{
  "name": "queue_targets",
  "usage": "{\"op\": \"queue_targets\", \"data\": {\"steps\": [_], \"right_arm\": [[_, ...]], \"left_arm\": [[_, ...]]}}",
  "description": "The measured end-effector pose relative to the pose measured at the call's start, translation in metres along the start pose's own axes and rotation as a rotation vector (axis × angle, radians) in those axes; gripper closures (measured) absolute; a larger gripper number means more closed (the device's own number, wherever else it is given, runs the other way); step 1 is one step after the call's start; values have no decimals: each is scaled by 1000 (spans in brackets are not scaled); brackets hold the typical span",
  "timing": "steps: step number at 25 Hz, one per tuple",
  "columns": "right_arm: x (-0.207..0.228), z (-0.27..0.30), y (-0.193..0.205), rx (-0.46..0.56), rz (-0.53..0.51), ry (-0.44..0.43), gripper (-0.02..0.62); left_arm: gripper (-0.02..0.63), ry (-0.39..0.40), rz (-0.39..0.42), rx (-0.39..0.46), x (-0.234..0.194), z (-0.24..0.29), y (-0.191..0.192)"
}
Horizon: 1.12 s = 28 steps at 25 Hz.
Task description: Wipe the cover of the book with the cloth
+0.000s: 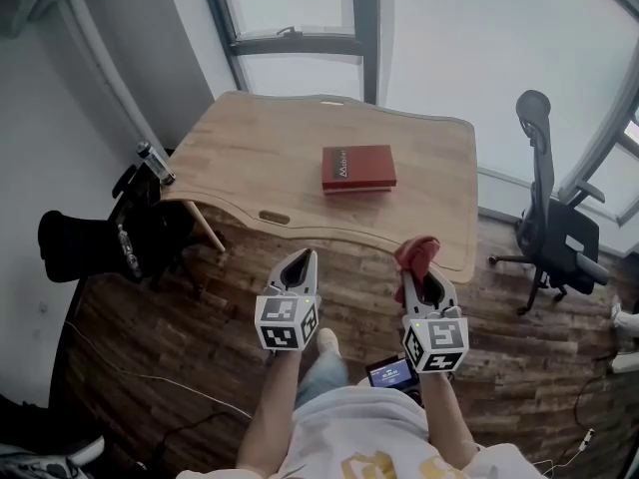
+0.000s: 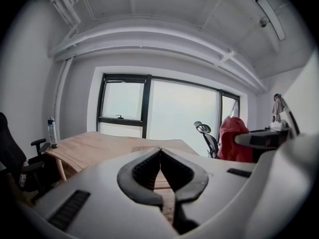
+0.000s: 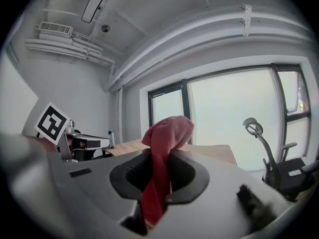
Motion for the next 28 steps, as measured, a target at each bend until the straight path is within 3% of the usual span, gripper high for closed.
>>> {"op": "queue_targets", "data": {"steps": [7, 12, 22, 28], "right_arm": [[28, 59, 1, -19, 0, 6, 526], [51, 131, -5, -46, -8, 21, 526], [88, 287, -31, -132, 7, 99, 526], [106, 345, -33, -177, 21, 153, 526]], "left_arm": [[595, -17, -2, 36, -30, 55, -6], [595, -24, -15, 43, -67, 125, -19], [595, 17, -48, 24, -158, 284, -68], [595, 62, -39, -12, -186, 348, -73]]}}
Point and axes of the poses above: the fingertips, and each gripper's own axes: z forward along the fingers, x to its right, y out of its underside, the point moved 4 cm from there along -z, backward along the fingers, and after that the axes turned 2 degrees about -x, right-handed, at the moved point
